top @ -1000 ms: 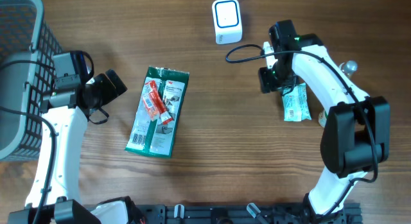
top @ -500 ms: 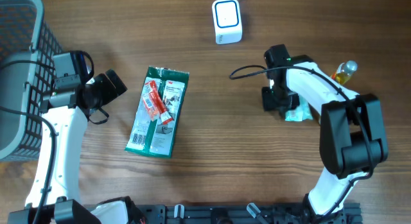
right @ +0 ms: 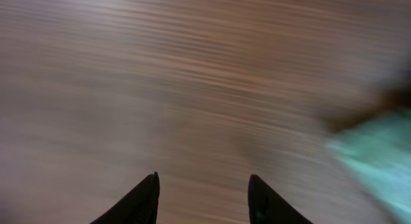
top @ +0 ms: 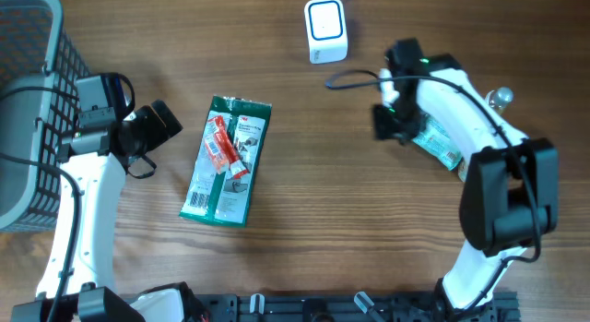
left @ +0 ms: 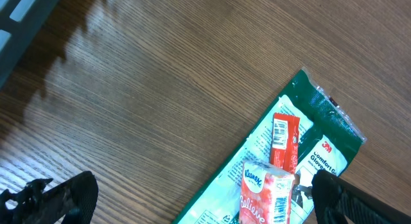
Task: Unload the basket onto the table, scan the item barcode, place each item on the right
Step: 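Reach the right gripper to the gloves pack and grasp the Kleenex pack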
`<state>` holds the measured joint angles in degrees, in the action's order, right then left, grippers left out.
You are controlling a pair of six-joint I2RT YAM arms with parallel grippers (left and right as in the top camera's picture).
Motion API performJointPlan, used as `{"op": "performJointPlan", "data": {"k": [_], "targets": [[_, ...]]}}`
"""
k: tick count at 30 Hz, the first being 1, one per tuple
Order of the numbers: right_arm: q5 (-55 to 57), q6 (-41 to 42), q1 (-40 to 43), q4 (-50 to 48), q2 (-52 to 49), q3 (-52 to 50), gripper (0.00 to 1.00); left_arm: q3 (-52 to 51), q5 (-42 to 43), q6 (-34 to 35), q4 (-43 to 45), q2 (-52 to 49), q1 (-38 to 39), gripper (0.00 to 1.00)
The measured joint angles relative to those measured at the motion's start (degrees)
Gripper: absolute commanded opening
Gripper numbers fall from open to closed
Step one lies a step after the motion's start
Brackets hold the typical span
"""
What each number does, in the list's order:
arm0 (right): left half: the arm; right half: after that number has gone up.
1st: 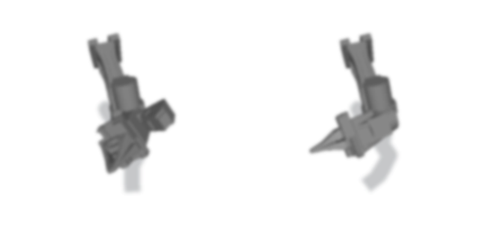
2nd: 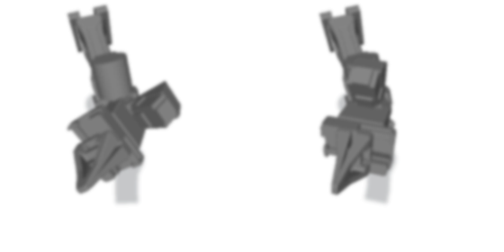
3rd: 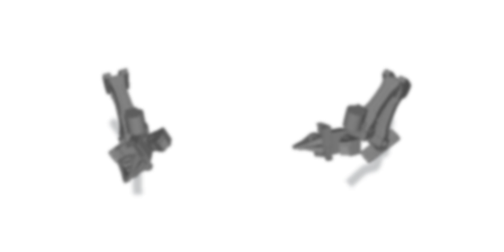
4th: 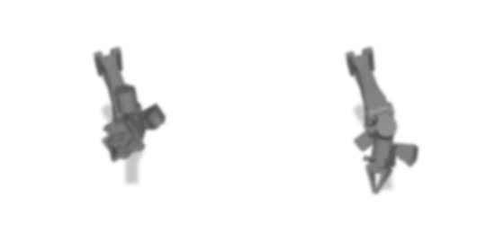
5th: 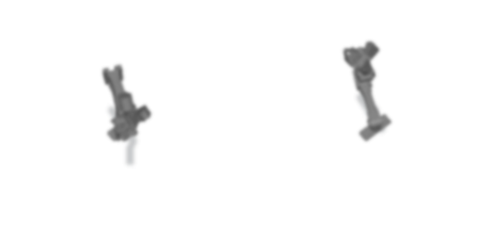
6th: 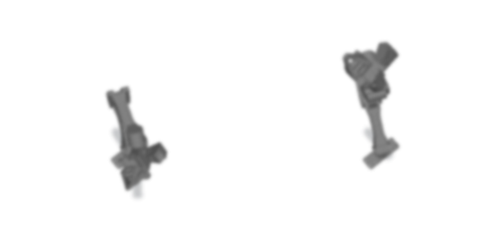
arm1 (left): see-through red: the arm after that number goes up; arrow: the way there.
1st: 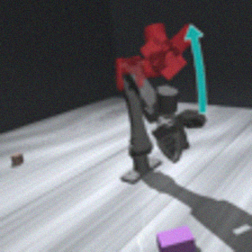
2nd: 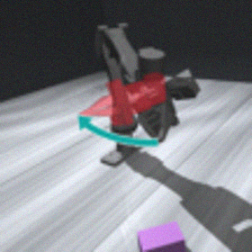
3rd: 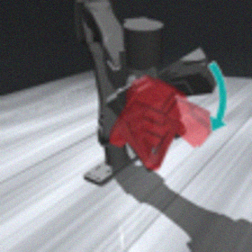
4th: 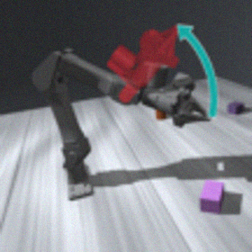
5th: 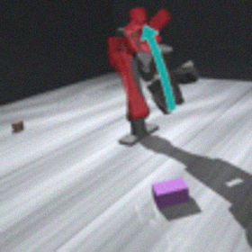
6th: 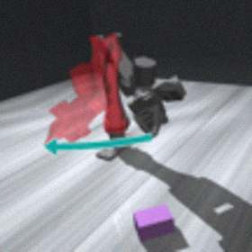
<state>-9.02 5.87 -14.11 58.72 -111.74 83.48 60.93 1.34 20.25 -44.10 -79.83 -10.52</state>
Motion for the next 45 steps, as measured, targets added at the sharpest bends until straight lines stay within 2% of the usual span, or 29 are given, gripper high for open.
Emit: {"op": "performJointPlan", "data": {"k": [3,6,9,16,20,24,27,30,33,38,45], "targets": [[-10.47,2.21,-8.57,-9.27,0.33,0.79,0.49,0.0,0.0,0.02,0.0,0.0,0.0,1.0],[-13.29,5.22,-15.91,-17.42,0.33,0.68,0.58,0.0,0.0,0.02,0.0,0.0,0.0,1.0],[-12.15,8.31,-23.71,-24.57,0.33,0.68,0.62,0.0,0.0,0.02,0.0,0.0,0.0,1.0],[4.44,10.45,-38.1,-36.7,0.33,0.68,0.62,0.0,0.0,0.02,-0.02,0.0,0.0,1.0],[7.69,11.15,-39.95,-41.22,-0.52,0.68,0.61,0.0,0.0,0.0,-0.02,0.0,0.0,1.0],[8.66,11.85,-40.24,-45.51,-5.68,0.68,0.51,0.0,0.0,0.02,-0.02,0.0,0.0,1.0],[8.0,12.09,-40.35,-46.27,-9.77,0.68,0.49,0.0,0.0,0.02,0.0,0.0,0.0,1.0],[7.78,12.11,-40.83,-46.49,-10.95,0.68,0.27,0.0,0.0,0.02,-0.02,0.0,0.0,1.0],[7.58,12.28,-41.0,-47.47,-10.97,0.68,0.17,0.0,0.0,0.0,-0.02,0.0,0.0,1.0],[8.63,12.09,-40.41,-43.71,-9.11,0.68,0.17,0.0,0.0,0.0,-0.02,0.0,0.0,1.0],[20.04,11.21,-35.8,-27.1,0.9,1.25,0.17,0.0,0.0,0.02,-0.02,0.0,0.0,1.0]]}}
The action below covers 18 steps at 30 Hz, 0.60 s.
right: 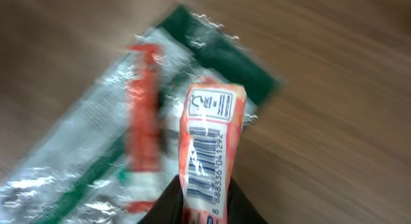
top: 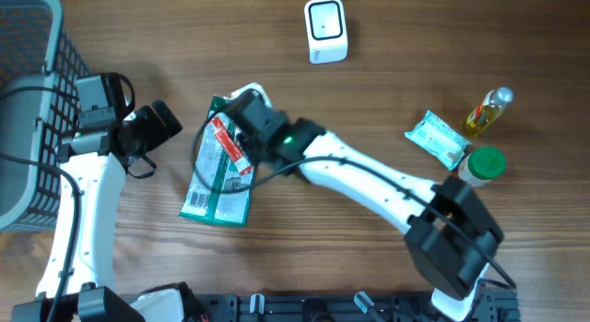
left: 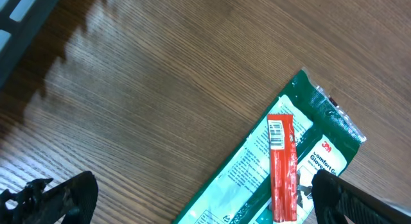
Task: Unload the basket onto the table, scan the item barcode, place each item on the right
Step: 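Reach the right gripper to the gloves pack and grasp the Kleenex pack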
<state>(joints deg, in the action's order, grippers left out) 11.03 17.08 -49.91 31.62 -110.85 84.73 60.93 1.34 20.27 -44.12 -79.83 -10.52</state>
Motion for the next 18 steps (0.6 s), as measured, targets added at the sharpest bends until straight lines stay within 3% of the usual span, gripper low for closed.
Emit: {"op": "performJointPlan", "data": {"k": [3,9,18], "targets": [[2.34,0.52,2.86,4.9,0.07,-0.66,0.17,0.0,0.0,0.0,0.0,0.0,0.0,1.0],[4.66,1.42,6.05,3.21,0.07,-7.23,0.21,0.0,0.0,0.0,0.0,0.0,0.0,1.0],[4.7,2.36,6.1,0.24,0.07,-10.36,0.63,0.0,0.0,0.0,0.0,0.0,0.0,1.0]]}}
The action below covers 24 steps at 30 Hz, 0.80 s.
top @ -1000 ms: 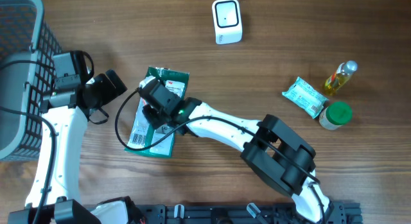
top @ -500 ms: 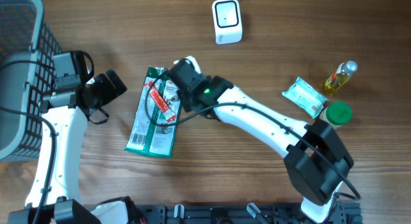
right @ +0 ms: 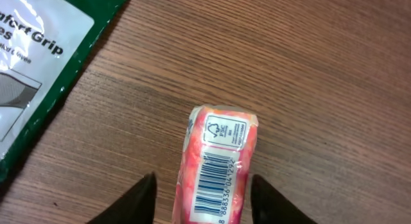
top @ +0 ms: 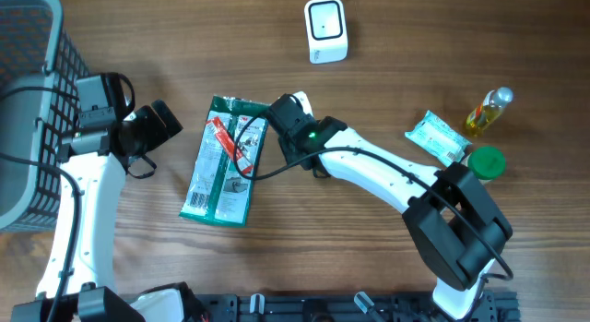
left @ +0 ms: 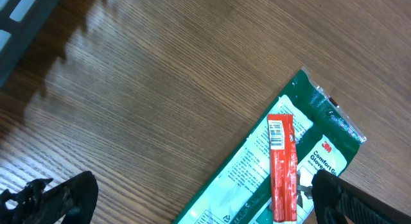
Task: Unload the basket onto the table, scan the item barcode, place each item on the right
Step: 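Reach the right gripper to the gloves pack and grasp the Kleenex pack, then lift the Kleenex pack with the right gripper and hold it at the scanner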
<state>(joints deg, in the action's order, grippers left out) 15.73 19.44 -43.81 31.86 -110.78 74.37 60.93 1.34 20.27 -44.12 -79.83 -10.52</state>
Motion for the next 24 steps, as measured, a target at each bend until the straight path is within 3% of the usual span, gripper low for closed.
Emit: {"op": "performJointPlan", "data": {"k": [7,9,11,13,17,24], "targets": [[-1.79,-0.13,1.77,-0.79,0.96,1.14,0.61,0.0,0.0,0.0,0.0,0.0,0.0,1.0],[-3.89,0.66,4.52,0.22,3.08,1.55,0.48,0.0,0.0,0.0,0.02,0.0,0.0,1.0],[-8.17,1.31,8.96,2.45,5.07,2.16,0.2,0.0,0.0,0.0,0.0,0.0,0.0,1.0],[-12.52,1.9,12.59,3.93,5.46,2.29,0.06,0.0,0.0,0.0,0.0,0.0,0.0,1.0],[-18.88,2.4,16.76,6.1,5.46,1.33,0.04,0.0,0.0,-0.02,0.0,0.0,0.0,1.0],[-22.14,2.62,14.19,3.67,5.46,-4.02,0.05,0.0,0.0,0.0,0.0,0.0,0.0,1.0]]}}
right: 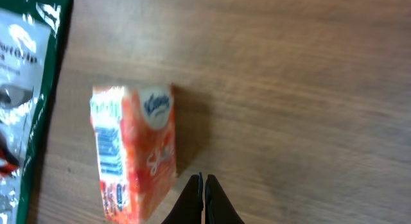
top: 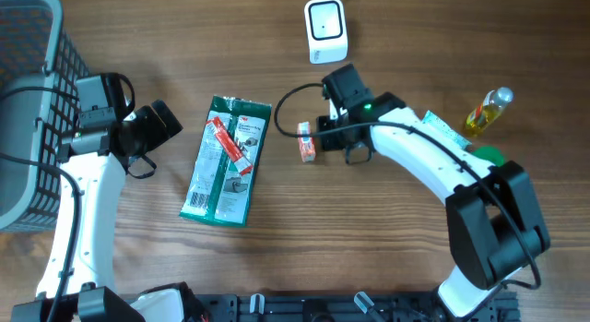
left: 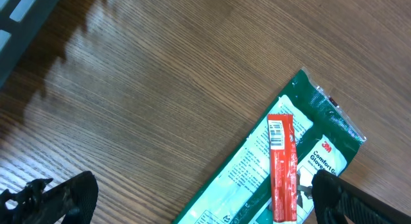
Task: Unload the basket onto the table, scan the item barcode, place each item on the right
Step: 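Lift the Kleenex pack with the right gripper and hold it at the scanner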
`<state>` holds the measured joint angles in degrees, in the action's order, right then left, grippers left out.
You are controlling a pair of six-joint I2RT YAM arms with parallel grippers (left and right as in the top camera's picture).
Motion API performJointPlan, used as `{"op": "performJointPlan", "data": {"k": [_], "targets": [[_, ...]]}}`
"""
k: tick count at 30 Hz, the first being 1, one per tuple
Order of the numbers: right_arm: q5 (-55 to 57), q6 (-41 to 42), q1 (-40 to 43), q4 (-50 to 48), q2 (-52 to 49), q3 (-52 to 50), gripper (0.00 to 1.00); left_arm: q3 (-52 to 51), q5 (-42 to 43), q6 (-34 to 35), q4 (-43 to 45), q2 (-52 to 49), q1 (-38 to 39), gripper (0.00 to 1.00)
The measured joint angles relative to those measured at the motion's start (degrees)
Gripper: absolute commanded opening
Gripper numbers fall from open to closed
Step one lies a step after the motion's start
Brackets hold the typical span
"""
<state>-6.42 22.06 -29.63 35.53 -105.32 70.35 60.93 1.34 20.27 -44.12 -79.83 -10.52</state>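
An orange tissue pack (top: pixel 306 142) rests on the wood between the green glove package (top: pixel 226 161) and my right gripper (top: pixel 334 137). In the right wrist view the tissue pack (right: pixel 131 153) shows its barcode on the left side, and my right gripper (right: pixel 203 197) is shut on nothing just to its right. The white scanner (top: pixel 325 29) stands at the far edge. A red stick pack (left: pixel 282 166) lies on the glove package (left: pixel 257 166). My left gripper (left: pixel 200 180) hangs open above that package's near end.
A dark mesh basket (top: pixel 23 110) fills the far left. At the right are a pale green sachet (top: pixel 433 128), a small yellow bottle (top: pixel 487 110) and a green-capped jar (top: pixel 486 159). The scanner's cable runs off the far edge.
My right gripper stood open with the tissue pack between its fingers; now it is shut and empty, to the right of the pack. The left arm has not moved.
The tissue pack first lay on the glove package while my right gripper was open near the sachet. Then the right gripper was shut on the pack above the package. Then it was open around the pack over bare wood, and now the pack rests there alone.
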Motion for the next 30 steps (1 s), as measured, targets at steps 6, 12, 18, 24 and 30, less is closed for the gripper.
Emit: {"op": "performJointPlan", "data": {"k": [6,12,18,24,30], "targets": [[-2.1,0.46,-2.89,-4.79,0.0,-1.9,0.05,0.0,0.0,-0.02,0.0,0.0,0.0,1.0],[-6.05,0.87,-4.09,-8.35,0.0,-2.03,0.1,0.0,0.0,0.0,0.0,0.0,0.0,1.0],[-6.6,1.38,-4.09,-9.7,0.0,-2.03,0.27,0.0,0.0,0.0,0.0,0.0,0.0,1.0],[-7.56,0.83,-4.09,-12.04,-0.33,-2.03,0.32,0.0,0.0,0.0,0.0,0.0,0.0,1.0],[-8.2,0.83,-4.09,-14.51,-5.05,-2.19,0.31,0.0,0.0,0.0,0.0,0.0,0.0,1.0]]}}
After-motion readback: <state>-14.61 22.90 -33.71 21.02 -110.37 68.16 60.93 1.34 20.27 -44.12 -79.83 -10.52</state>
